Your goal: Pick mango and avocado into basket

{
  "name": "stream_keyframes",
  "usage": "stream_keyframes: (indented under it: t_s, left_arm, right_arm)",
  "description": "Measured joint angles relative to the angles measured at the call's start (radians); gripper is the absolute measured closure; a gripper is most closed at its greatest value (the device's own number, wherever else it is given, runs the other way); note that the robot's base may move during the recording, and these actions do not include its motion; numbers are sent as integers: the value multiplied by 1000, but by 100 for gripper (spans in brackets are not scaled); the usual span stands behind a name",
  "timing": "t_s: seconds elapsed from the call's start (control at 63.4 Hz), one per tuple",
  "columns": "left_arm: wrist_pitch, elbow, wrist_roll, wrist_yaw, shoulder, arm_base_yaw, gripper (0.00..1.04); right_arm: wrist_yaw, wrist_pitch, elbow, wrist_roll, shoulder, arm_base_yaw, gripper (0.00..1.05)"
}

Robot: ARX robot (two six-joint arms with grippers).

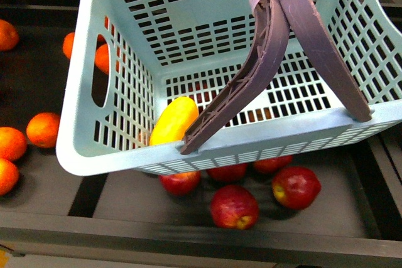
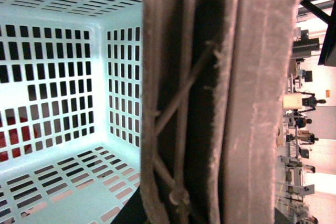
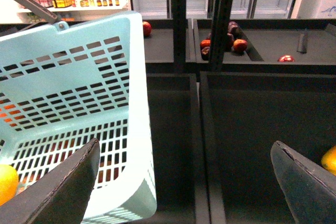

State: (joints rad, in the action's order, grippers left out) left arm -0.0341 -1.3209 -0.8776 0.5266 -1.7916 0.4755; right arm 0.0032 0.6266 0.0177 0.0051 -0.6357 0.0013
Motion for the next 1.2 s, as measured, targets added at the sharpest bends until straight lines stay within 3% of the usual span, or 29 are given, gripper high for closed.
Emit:
stream_keyframes:
  t_s: [1.198]
  left_arm:
    - [0, 0, 2, -4, 0, -10, 91]
  right_arm:
    - [-4, 2, 0, -2, 2, -1, 9]
